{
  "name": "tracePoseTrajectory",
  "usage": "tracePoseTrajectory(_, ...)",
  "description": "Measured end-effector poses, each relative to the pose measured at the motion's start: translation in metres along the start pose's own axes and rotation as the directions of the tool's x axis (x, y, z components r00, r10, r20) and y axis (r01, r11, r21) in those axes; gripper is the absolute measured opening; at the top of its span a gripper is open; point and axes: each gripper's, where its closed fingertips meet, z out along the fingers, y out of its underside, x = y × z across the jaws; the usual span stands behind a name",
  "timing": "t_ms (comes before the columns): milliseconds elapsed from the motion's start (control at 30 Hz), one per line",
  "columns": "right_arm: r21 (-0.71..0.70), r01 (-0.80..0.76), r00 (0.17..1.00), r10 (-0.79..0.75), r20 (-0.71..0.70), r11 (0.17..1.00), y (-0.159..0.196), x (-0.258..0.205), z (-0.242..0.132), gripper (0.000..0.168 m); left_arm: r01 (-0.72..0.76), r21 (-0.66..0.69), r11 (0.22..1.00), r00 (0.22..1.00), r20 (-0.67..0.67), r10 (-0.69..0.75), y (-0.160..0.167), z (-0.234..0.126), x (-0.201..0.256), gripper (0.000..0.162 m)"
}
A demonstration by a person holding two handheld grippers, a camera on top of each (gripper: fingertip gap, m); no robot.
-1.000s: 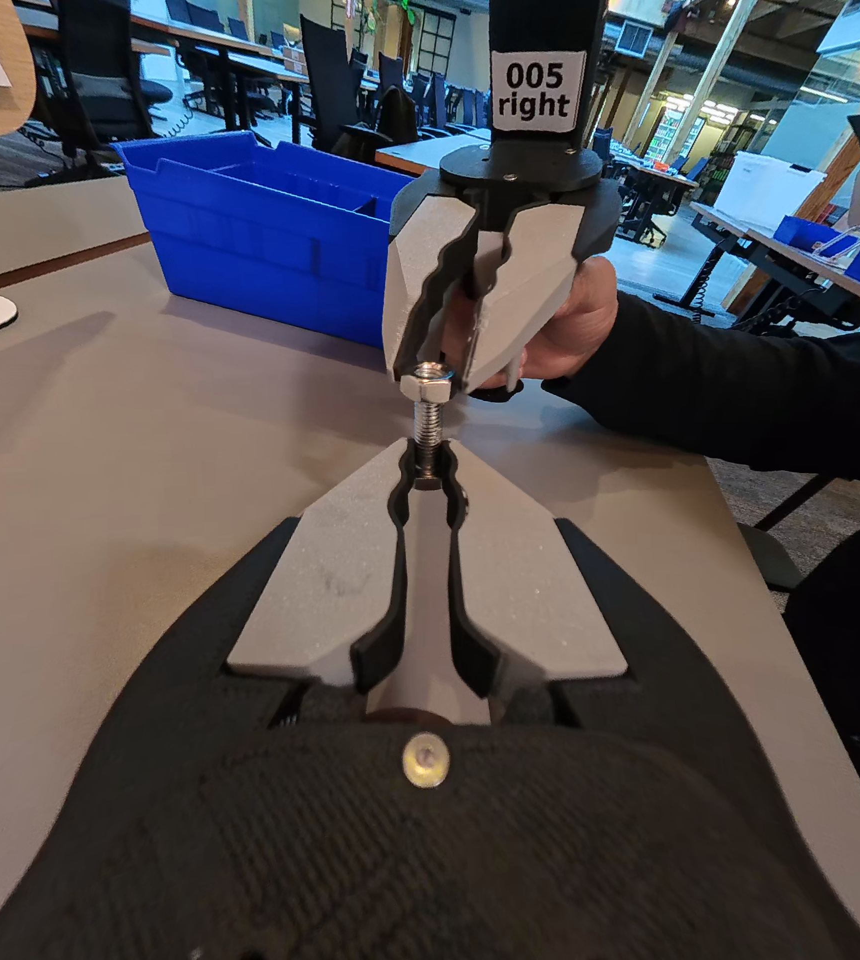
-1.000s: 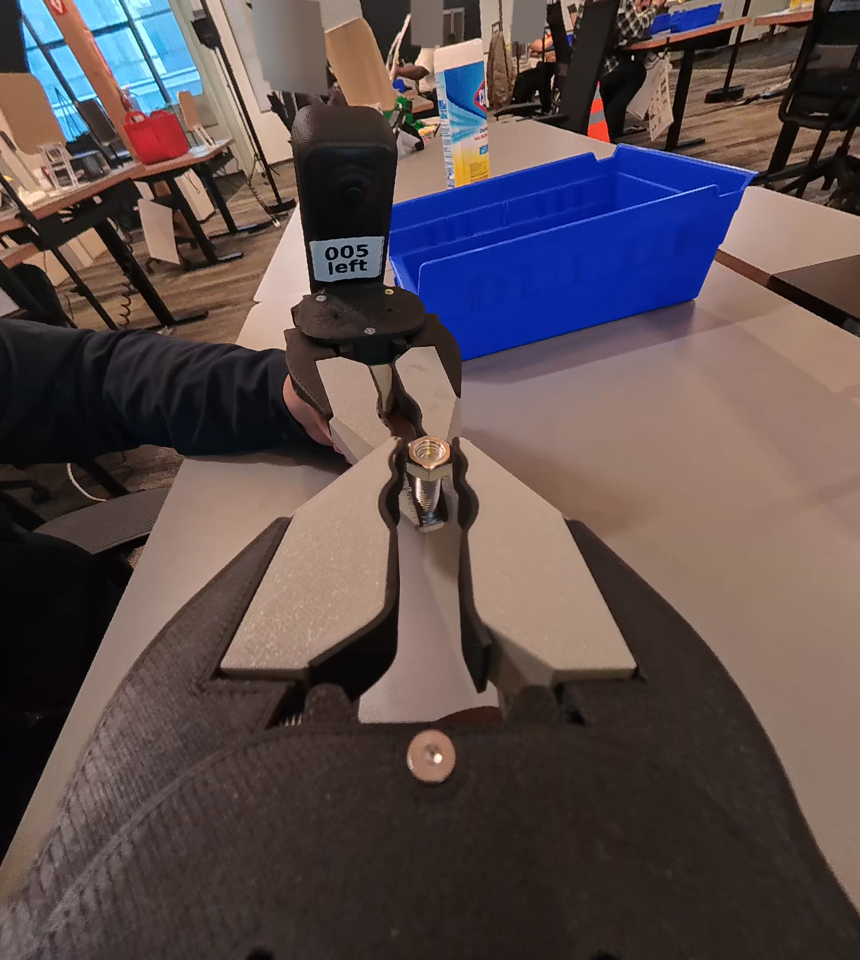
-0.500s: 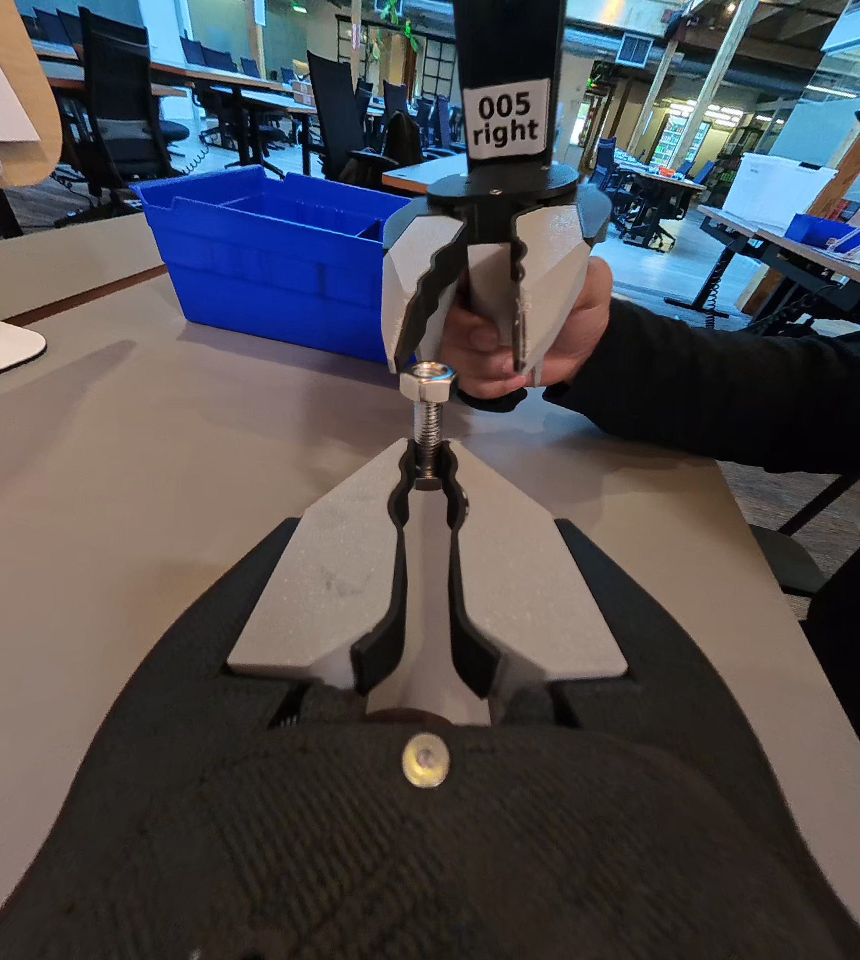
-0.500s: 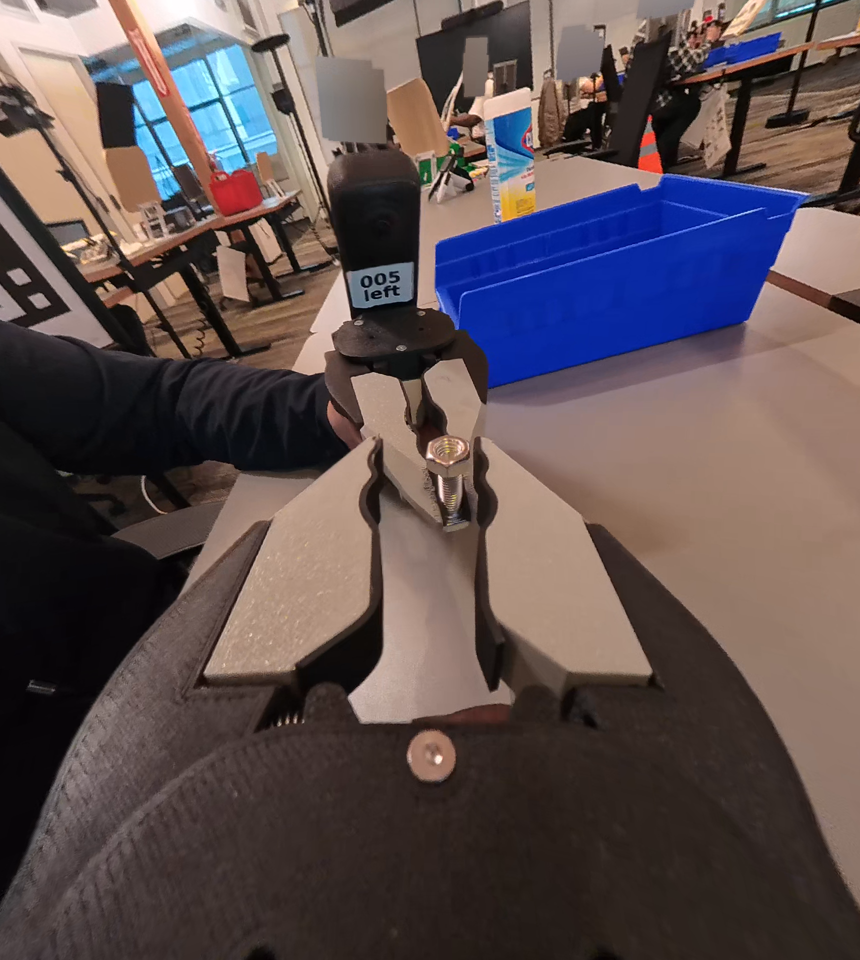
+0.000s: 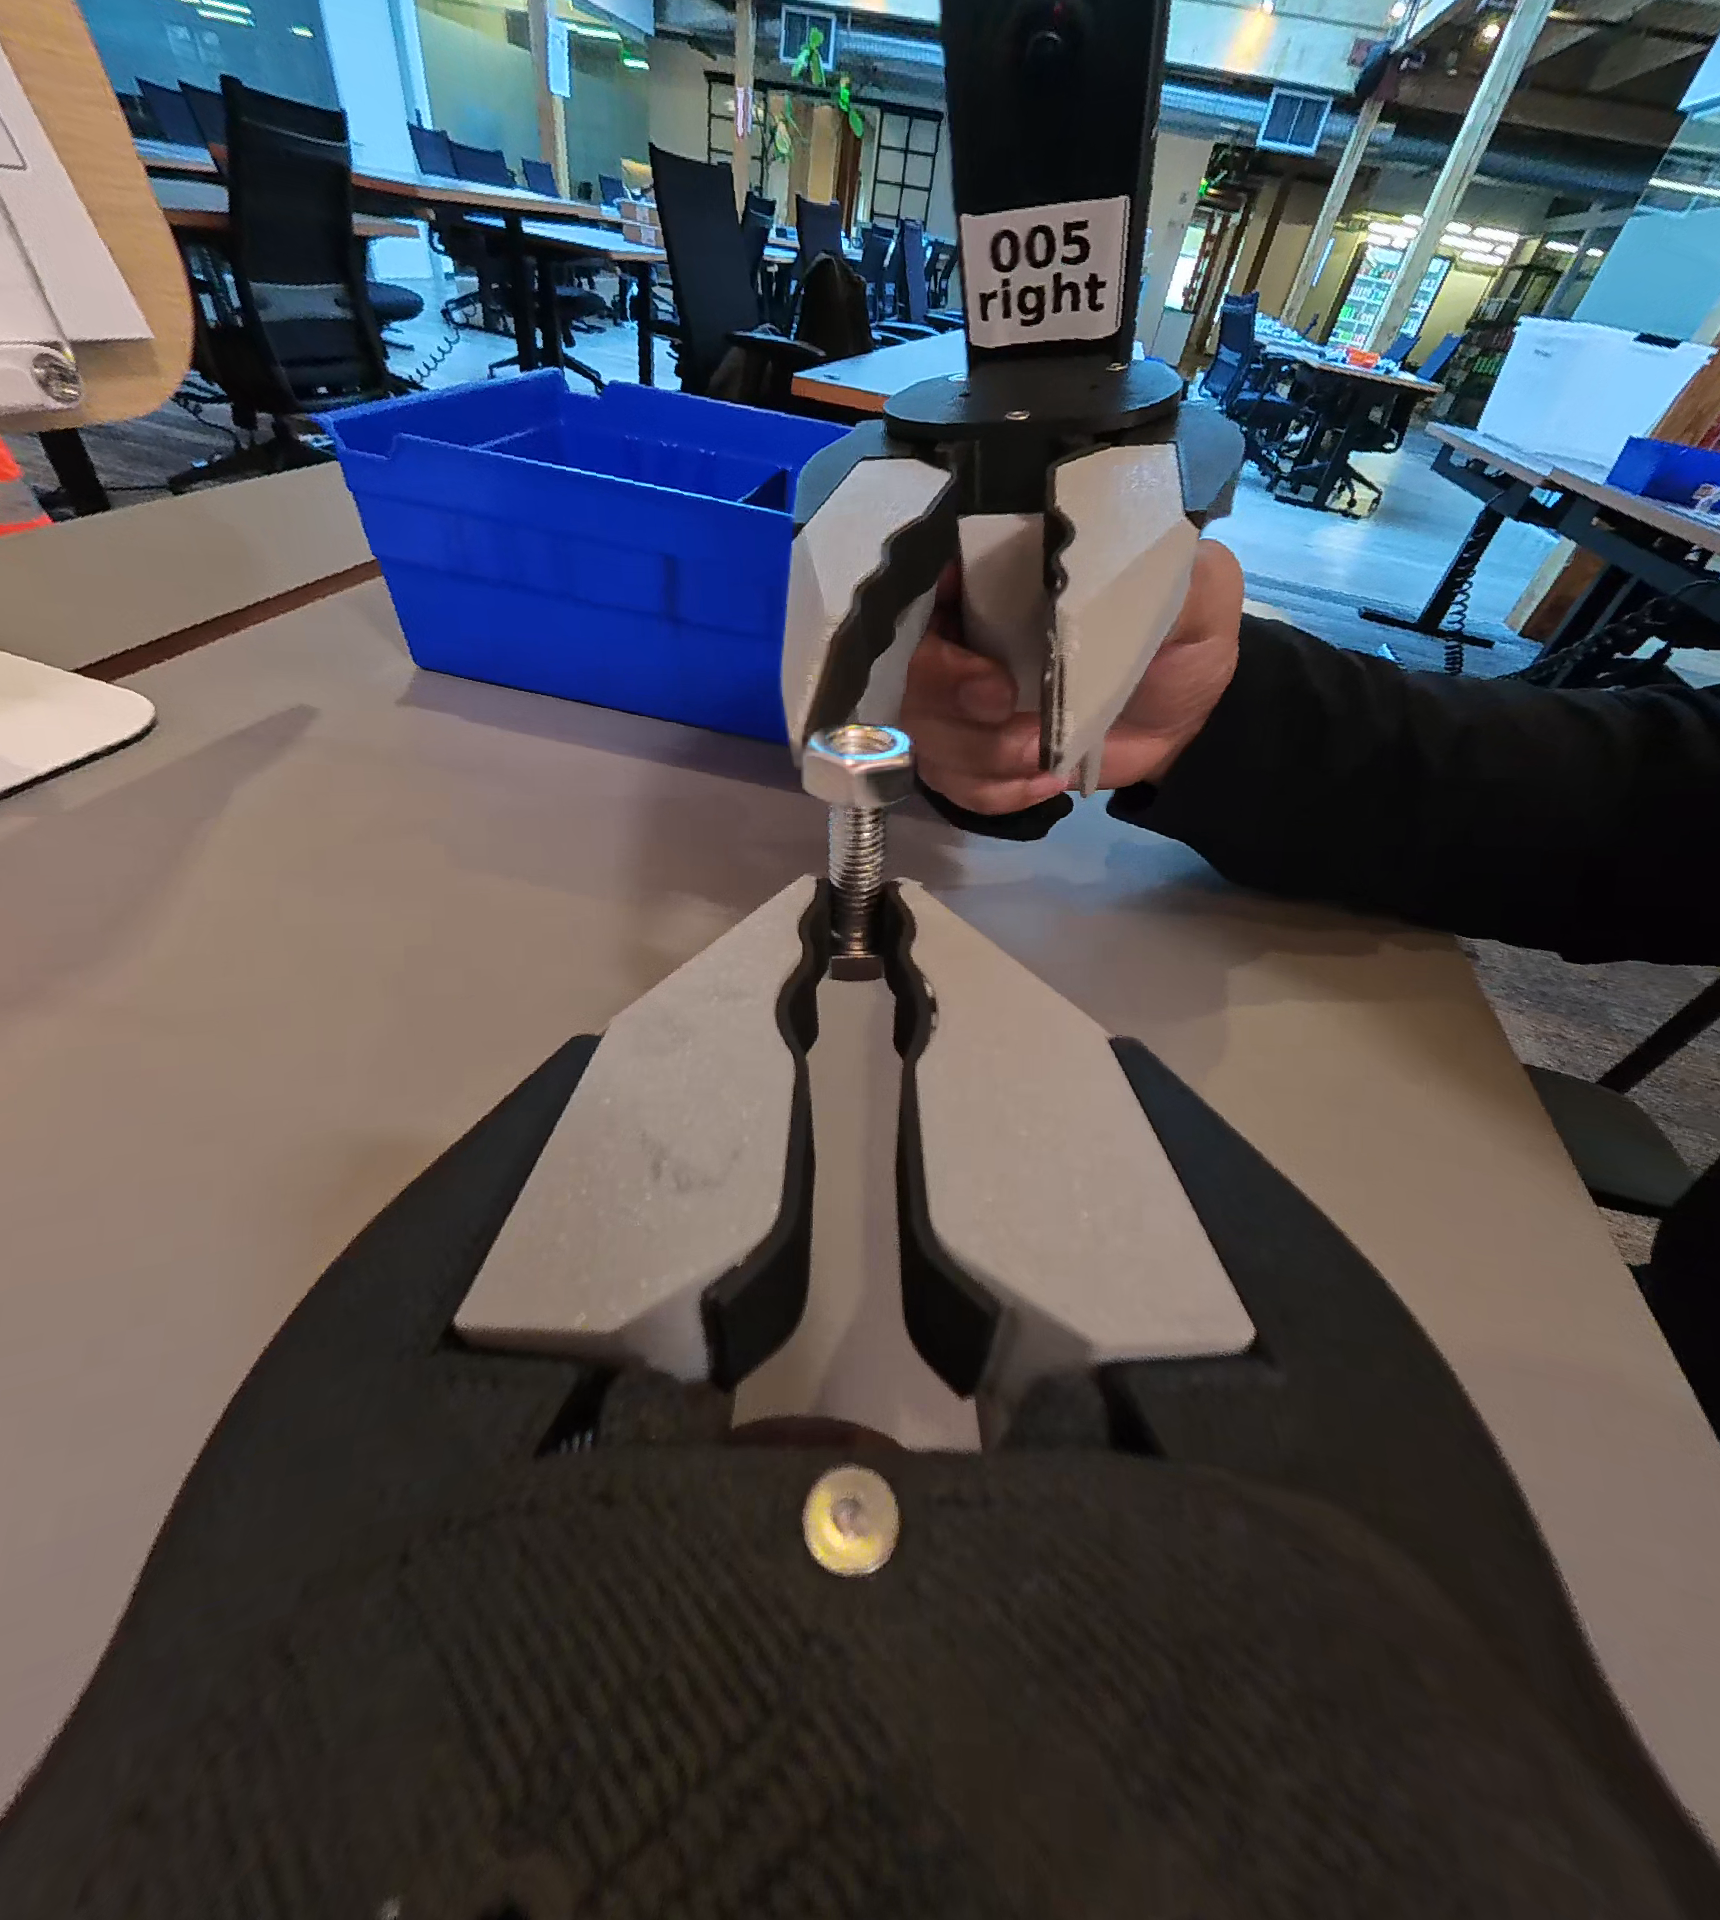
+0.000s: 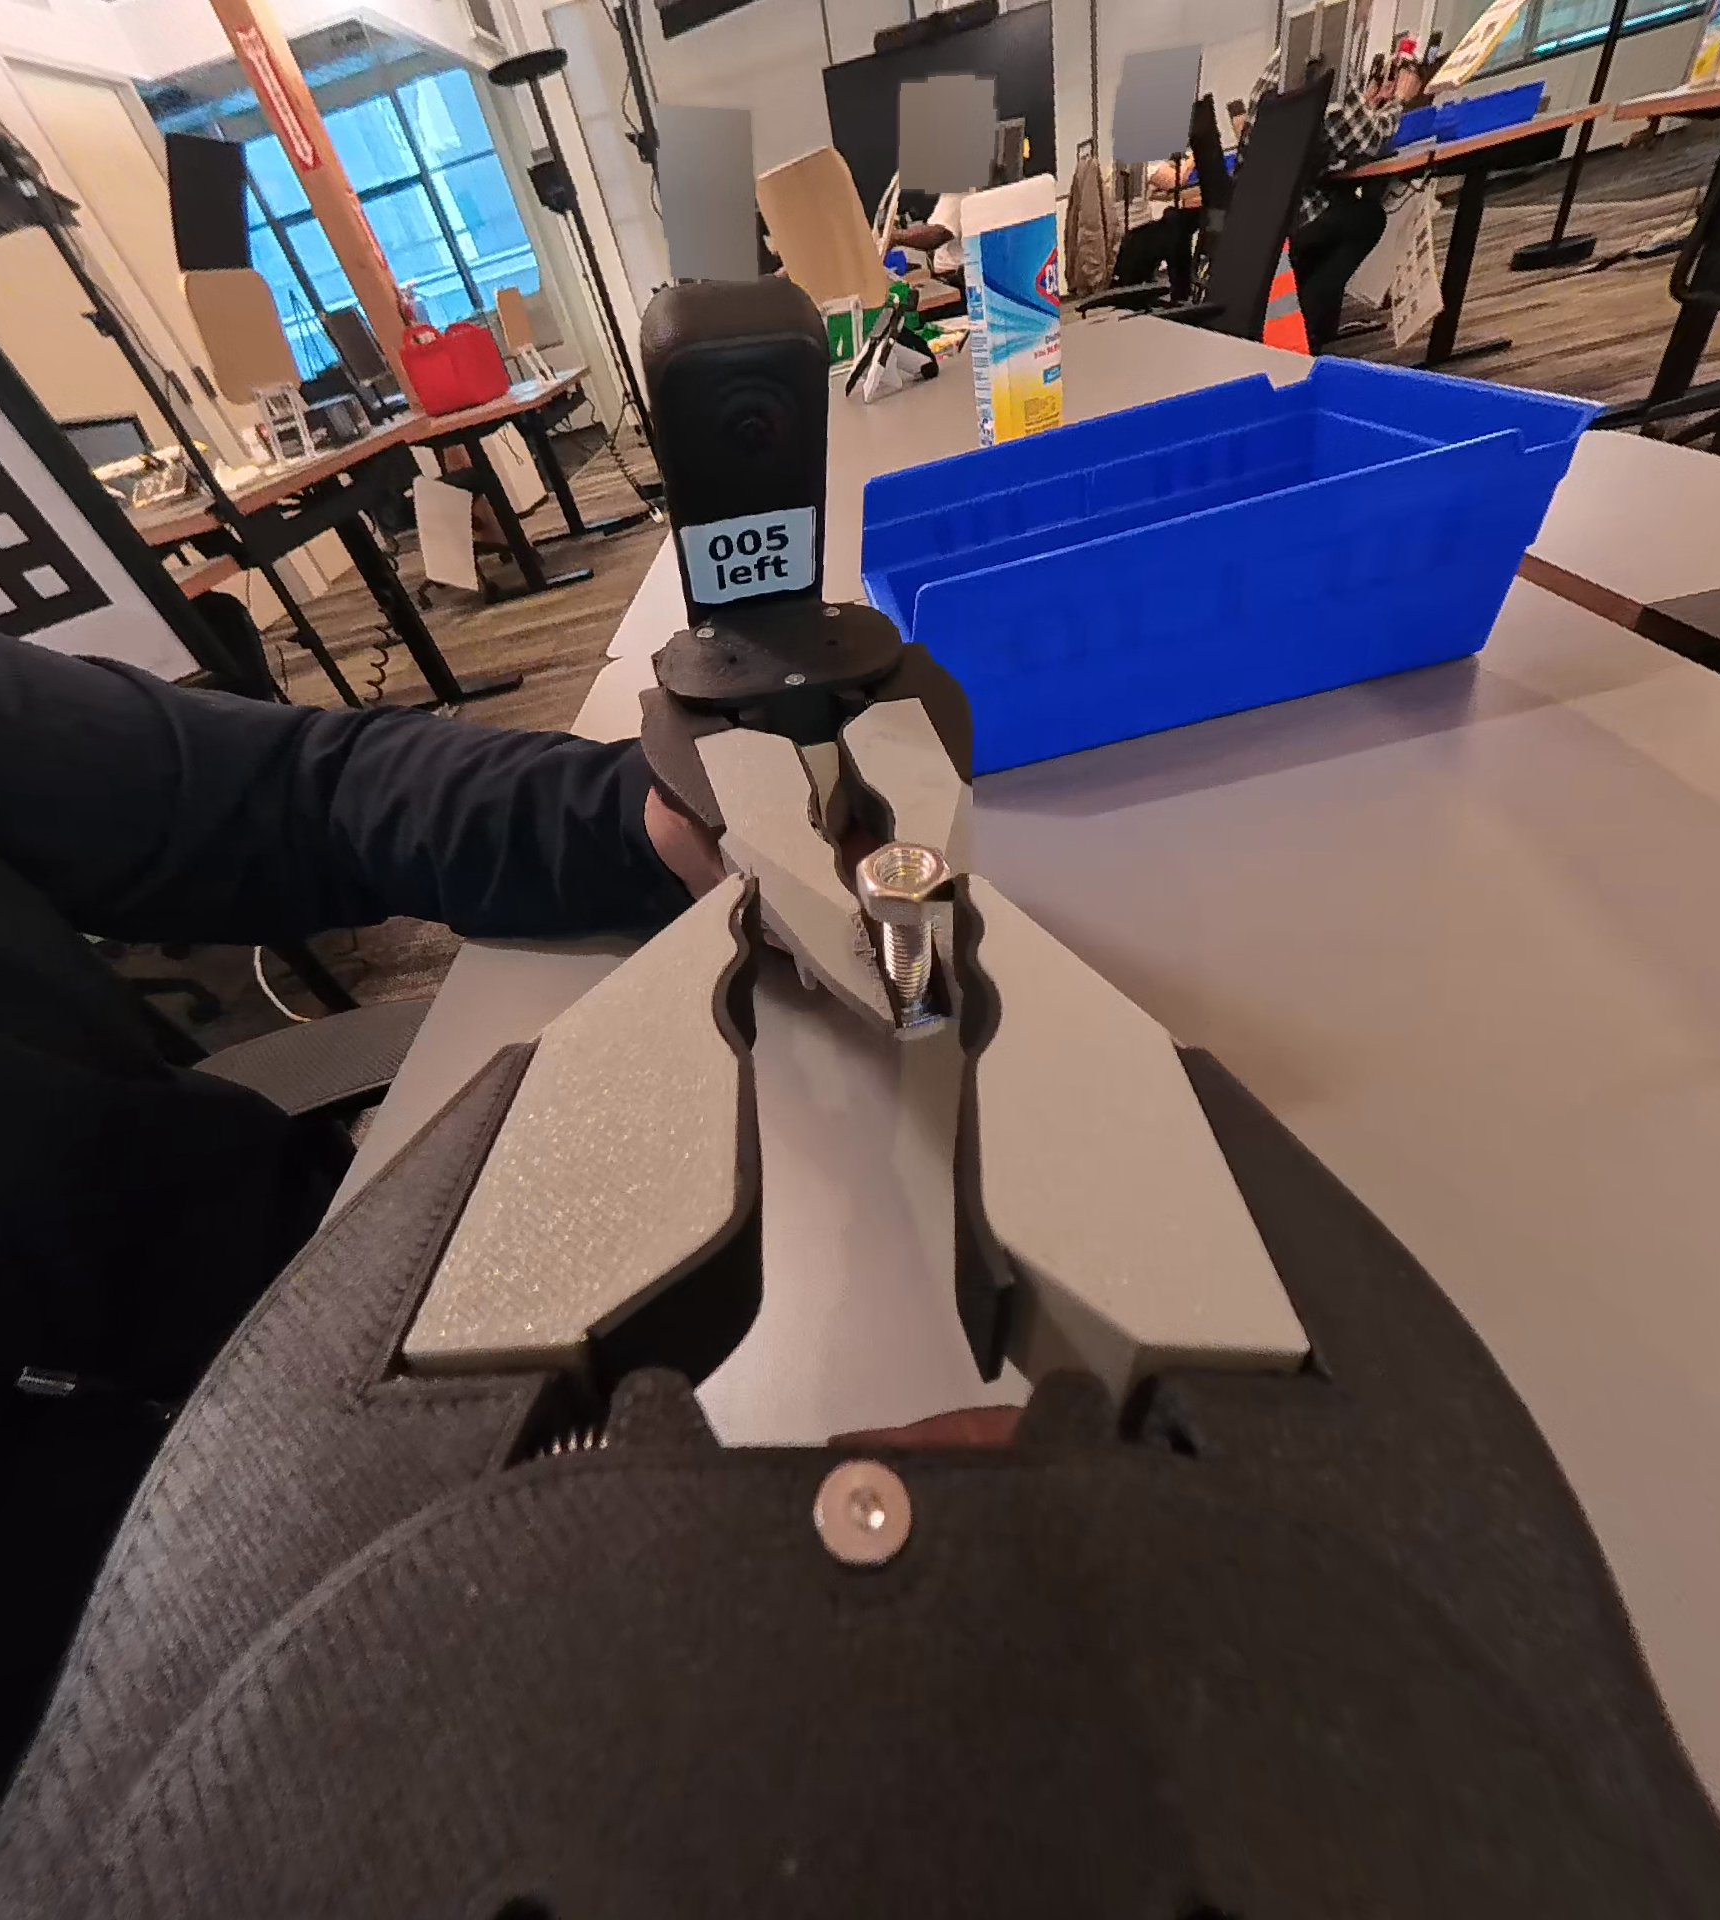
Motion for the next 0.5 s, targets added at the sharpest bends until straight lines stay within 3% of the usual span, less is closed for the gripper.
tracePoseTrajectory(167, 0.014, 0.008, 1.000, -0.008, 0.001, 1.000, -0.004, 0.000, -0.005, 0.023, 0.015, 0.012, 1.000, 1.000, 0.011, -0.016, -0.002, -0.003, -0.004, 0.007)
tracePoseTrajectory(300, 0.020, -0.010, 1.000, 0.010, -0.019, 1.000, -0.004, 0.005, -0.004, 0.035, 0.010, 0.003, 1.000, 1.000, 0.004, -0.010, -0.001, -0.002, -0.002, 0.007)
tracePoseTrajectory(500, 0.001, -0.008, 1.000, 0.008, -0.003, 1.000, 0.000, 0.000, 0.005, 0.040, 0.000, -0.006, 1.000, 1.000, -0.007, 0.000, 0.001, 0.001, 0.002, 0.007)
